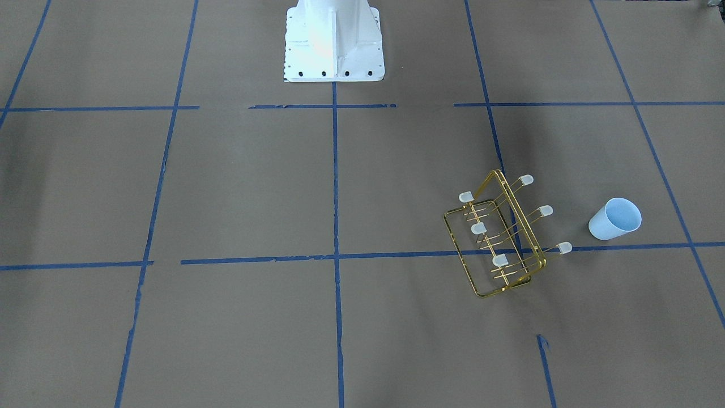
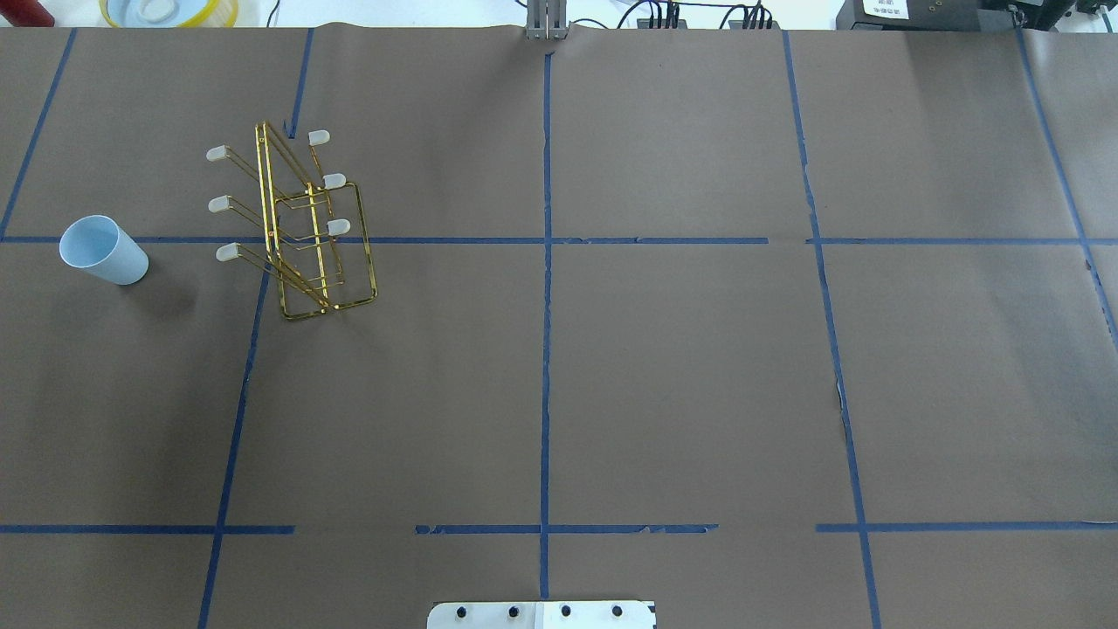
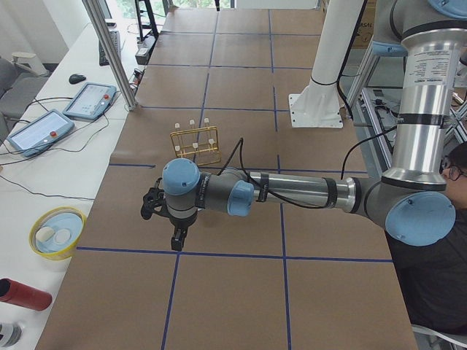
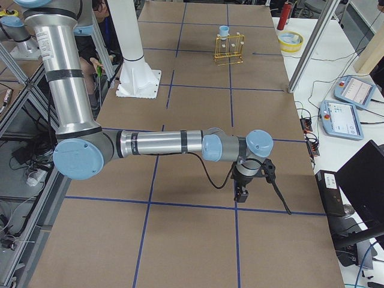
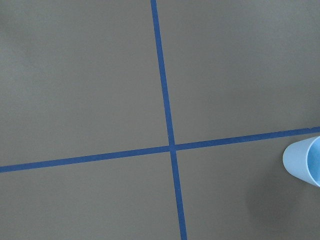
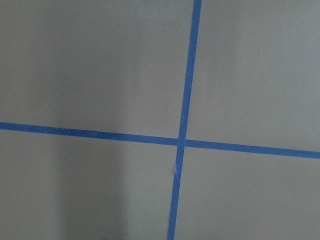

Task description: Hang cup on cup holder

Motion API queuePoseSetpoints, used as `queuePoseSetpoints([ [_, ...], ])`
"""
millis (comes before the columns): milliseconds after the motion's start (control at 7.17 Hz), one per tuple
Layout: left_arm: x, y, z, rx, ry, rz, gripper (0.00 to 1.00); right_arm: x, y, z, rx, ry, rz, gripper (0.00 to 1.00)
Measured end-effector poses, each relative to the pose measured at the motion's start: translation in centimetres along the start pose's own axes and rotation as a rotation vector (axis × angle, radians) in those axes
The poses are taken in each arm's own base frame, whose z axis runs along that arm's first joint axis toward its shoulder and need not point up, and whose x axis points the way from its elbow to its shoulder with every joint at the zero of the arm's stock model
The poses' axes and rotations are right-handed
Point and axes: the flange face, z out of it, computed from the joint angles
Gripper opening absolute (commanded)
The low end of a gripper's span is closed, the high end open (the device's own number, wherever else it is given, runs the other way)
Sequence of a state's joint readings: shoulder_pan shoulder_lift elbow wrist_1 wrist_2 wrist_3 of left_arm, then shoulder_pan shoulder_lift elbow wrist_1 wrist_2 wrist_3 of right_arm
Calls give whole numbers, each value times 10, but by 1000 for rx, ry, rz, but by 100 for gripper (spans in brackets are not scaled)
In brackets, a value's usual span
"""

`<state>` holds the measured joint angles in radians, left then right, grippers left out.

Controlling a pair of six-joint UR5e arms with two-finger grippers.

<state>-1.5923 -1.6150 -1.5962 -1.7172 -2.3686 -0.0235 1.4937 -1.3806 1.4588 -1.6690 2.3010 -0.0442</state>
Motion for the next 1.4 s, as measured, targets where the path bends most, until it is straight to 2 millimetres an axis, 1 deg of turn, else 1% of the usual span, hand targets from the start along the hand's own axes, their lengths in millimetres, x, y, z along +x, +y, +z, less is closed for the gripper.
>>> queuePoseSetpoints([
  [140,3,-2,-2,14,0,-11,100,0,0,0,0,0,0,100],
  [279,13,-5,-4,25,2,-24,100,0,0,0,0,0,0,100],
  [419,35,-10,-5,38,-3,-35,100,0,0,0,0,0,0,100],
  [698,88,-18,-3,85,1,-58,100,0,0,0,1,0,1,100],
  [977,155,-22,0,167,19,-66,100,0,0,0,0,0,0,100],
  [1116,185,-20,7,222,15,-70,100,0,0,0,0,0,0,100],
  [1256,212,-14,19,281,16,-87,100,0,0,0,0,0,0,100],
  [1395,235,-1,33,350,28,-111,100,0,0,0,0,0,0,100],
])
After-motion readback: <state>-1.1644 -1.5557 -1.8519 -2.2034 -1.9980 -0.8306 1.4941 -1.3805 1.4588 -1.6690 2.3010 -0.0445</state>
